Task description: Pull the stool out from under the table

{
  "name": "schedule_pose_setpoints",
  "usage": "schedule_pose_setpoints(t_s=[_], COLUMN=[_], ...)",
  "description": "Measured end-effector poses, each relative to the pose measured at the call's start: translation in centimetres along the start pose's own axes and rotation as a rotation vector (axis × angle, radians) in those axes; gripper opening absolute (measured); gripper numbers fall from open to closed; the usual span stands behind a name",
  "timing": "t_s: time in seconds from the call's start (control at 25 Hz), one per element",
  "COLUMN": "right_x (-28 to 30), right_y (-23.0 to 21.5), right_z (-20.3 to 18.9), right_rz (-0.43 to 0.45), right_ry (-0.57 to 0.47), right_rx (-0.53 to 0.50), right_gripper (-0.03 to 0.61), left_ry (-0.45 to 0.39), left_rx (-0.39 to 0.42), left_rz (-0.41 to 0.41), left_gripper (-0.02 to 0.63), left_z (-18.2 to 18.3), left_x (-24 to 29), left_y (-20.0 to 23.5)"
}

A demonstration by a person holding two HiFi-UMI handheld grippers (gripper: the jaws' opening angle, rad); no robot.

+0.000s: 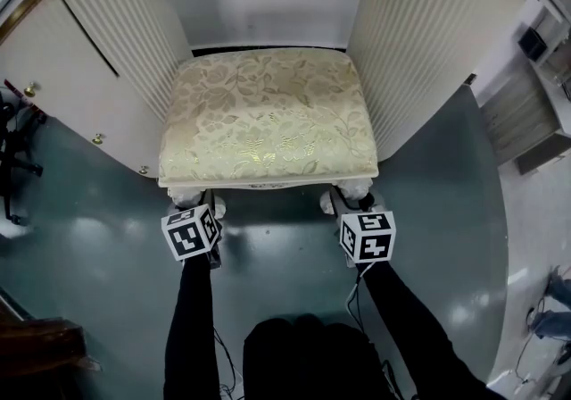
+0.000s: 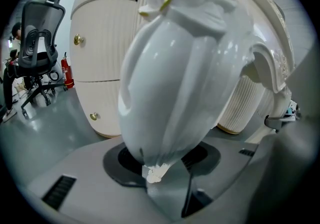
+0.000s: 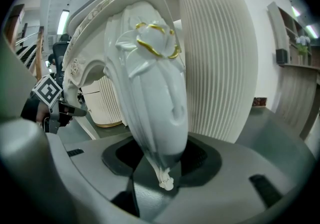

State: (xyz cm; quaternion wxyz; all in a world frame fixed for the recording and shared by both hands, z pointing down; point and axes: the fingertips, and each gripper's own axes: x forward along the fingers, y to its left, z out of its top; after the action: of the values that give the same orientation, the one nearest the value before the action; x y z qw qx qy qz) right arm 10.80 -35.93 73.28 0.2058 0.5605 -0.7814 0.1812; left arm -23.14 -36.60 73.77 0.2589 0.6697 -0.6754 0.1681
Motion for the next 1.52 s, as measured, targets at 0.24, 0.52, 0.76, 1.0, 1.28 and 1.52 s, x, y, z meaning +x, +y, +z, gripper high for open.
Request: schedule_pose_setpoints(t_s=[0.24, 0.52, 0.76, 1.0, 1.28, 1.52], right_x=[-0.1, -0.3, -0.6, -0.9, -0.8, -1.0], right_y=[0.1, 0.2, 0.4, 0.4, 0.3, 0.3], right_z=[-0.1, -0.2, -0.4, -0.4, -0.6, -0.6], right_rz=[0.002, -0.008, -0.01, -0.032, -0.031, -0.034], right_ry=[0.015, 0.029, 0.048, 0.053, 0.064, 0.08], right_rx=[0.005, 0.013, 0.021, 0.027, 0.032, 0.035], right_gripper=[0.196, 0.196, 0.196, 0.196, 0.196, 0.196], left_ry=[0.014, 0.026, 0.043, 0.049, 0.061, 0.074], left_rx=[-0.001, 0.002, 0.004, 0.006, 0.01, 0.01], left_rz=[0.004, -0.004, -0.007, -0.031, -0.032, -0.036], left_gripper=[0.201, 0.201, 0.201, 0.201, 0.201, 0.201], left_z=[-0.1, -0.1, -0.1, -0.1, 0.0, -0.2], left_x=[-0.1, -0.1, -0.3, 0.1, 0.1, -0.1], left_y=[0.1, 0.1, 0.2, 0.1, 0.1, 0.0])
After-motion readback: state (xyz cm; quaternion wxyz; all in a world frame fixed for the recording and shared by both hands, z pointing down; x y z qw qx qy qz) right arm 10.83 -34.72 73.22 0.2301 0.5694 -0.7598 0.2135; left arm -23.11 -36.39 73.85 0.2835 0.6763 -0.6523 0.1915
